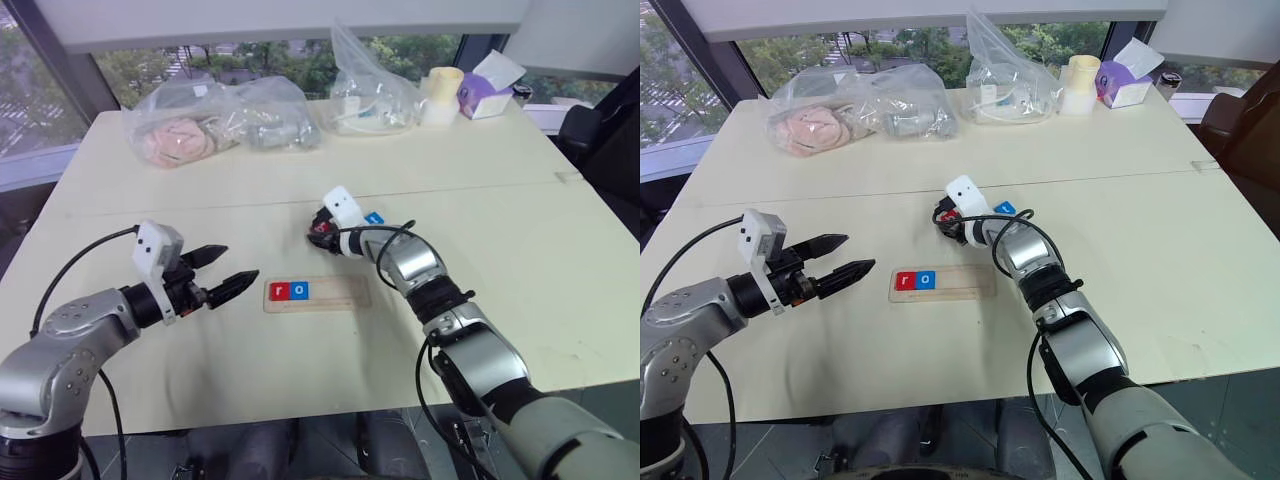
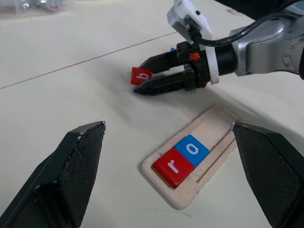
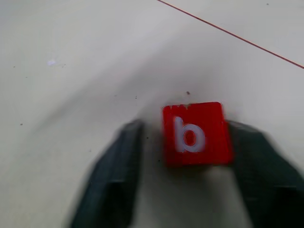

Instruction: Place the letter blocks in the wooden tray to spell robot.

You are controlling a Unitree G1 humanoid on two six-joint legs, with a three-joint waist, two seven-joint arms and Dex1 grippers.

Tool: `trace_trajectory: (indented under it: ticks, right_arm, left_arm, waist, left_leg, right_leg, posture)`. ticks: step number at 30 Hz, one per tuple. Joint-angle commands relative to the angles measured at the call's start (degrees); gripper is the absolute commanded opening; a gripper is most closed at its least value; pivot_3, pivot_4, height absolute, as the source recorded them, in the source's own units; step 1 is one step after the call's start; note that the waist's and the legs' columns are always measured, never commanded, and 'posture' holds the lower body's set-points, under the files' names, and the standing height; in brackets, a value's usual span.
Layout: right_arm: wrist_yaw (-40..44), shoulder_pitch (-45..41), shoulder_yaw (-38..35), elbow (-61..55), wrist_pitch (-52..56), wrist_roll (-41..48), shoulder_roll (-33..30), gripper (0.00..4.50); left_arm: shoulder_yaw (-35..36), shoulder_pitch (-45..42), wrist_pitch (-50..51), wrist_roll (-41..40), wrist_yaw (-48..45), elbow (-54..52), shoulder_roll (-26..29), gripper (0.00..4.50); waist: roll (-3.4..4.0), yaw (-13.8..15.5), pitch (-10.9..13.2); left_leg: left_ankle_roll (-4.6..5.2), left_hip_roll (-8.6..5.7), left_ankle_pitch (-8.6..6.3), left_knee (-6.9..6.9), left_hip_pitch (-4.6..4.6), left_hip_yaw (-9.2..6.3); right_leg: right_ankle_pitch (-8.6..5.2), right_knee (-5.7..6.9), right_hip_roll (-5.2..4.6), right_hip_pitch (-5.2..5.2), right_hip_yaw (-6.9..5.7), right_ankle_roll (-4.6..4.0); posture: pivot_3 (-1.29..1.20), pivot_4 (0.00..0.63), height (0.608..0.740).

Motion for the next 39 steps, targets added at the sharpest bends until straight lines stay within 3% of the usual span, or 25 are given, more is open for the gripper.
trace_trajectory:
  ticks: [1,5,8,13,18,23,29,32,38,39]
  right_arm:
    - [0.21,-0.94,-1.12,-0.64,-1.07,-1.21,0.72,1.16]
    - [-3.2,-0.9,-4.7,-3.36,-2.78,-1.03,0.65,1.16]
    - [-9.5,5.39,-9.54,-22.6,7.17,-0.54,-1.08,1.16]
    - [-19.66,19.77,-17.63,-57.78,28.82,-0.58,1.31,1.16]
    - [-24.9,30.02,-21.84,-77.95,46.68,-2.33,2.94,1.16]
    - [-25.82,36.01,-23.72,-82.15,52.58,-2.18,5.17,1.16]
    - [-26.7,38.41,-27.67,-79.7,51.64,-1.56,11.46,1.16]
    - [-26.86,39.88,-28.13,-78.77,50.13,-1.47,13.22,1.16]
    - [-27.07,41.33,-26.87,-78.4,49.47,-1.05,13.43,4.25]
    - [-27.15,41.21,-26.52,-78.42,49.44,-1.26,12.75,4.39]
  left_arm:
    - [0.59,-0.32,-0.85,-1.14,0.31,-1.44,1.12,4.5]
    - [-1.89,-1.59,-2.02,-0.3,0.06,-1.06,1.51,4.5]
    - [-5.7,-3.35,-3.59,2.15,-1.14,-0.14,2.79,4.5]
    - [-11.16,-7.03,-4.53,3.01,-1.54,0.57,1.55,4.5]
    - [-16.02,-10.0,-5.47,4.78,-1.87,0.94,0.3,4.5]
    - [-18.89,-11.16,-5.13,5.1,-3.67,-0.59,1.5,4.5]
    - [-22.32,-10.11,-2.03,4.16,-7.27,-4.48,5.95,4.5]
    - [-22.36,-9.56,-2.17,4.07,-5.36,-5.07,4.32,4.5]
    - [-22.92,-8.74,-2.42,4.82,-4.43,-5.96,3.71,4.5]
    - [-22.84,-8.74,-2.5,4.85,-4.21,-6.0,3.59,4.5]
  waist:
    - [0.0,-0.02,0.0]
    - [0.01,0.01,0.0]
    - [0.01,0.62,0.01]
    - [0.0,0.68,-0.02]
    - [0.02,0.35,-0.02]
    - [0.04,0.21,-0.03]
    - [0.04,0.37,-0.03]
    - [0.07,0.52,-0.03]
    - [0.08,0.34,-0.02]
    - [0.08,0.37,-0.03]
  left_leg:
    - [0.0,0.0,0.0,-0.01,0.0,0.0]
    - [0.0,0.01,0.0,-0.05,-0.02,0.0]
    - [-0.01,0.0,0.0,-0.04,-0.07,-0.04]
    - [0.0,0.0,-0.01,-0.17,-0.17,-0.11]
    - [0.01,0.05,-0.02,-0.25,-0.2,0.01]
    - [0.01,0.16,-0.01,-0.24,-0.17,0.05]
    - [0.01,0.16,-0.01,-0.24,-0.18,0.06]
    - [0.01,0.13,-0.01,-0.28,-0.2,0.06]
    - [0.01,0.17,-0.02,-0.3,-0.2,0.05]
    - [0.01,0.17,-0.02,-0.31,-0.2,0.05]
  right_leg:
    - [0.05,0.0,0.01,-0.02,0.0,0.09]
    - [0.05,0.0,0.01,-0.06,0.0,0.1]
    - [0.05,-0.01,0.01,-0.08,0.01,0.09]
    - [0.02,-0.02,-0.13,-0.16,0.0,0.14]
    - [-0.08,-0.01,-0.11,-0.33,0.03,-0.01]
    - [-0.1,-0.01,-0.05,-0.35,0.05,-0.06]
    - [-0.1,-0.04,-0.07,-0.35,0.04,-0.07]
    - [-0.1,-0.12,-0.09,-0.32,0.05,-0.07]
    - [-0.11,-0.14,-0.07,-0.34,0.04,-0.07]
    - [-0.11,-0.14,-0.07,-0.34,0.05,-0.08]
  posture:
    - [0.0,0.15,0.74]
    - [0.0,0.15,0.74]
    - [0.0,0.15,0.74]
    - [0.0,0.15,0.74]
    - [0.0,0.15,0.74]
    - [0.0,0.15,0.74]
    - [0.0,0.15,0.74]
    - [0.0,0.15,0.74]
    - [0.0,0.15,0.74]
    - [0.0,0.15,0.74]
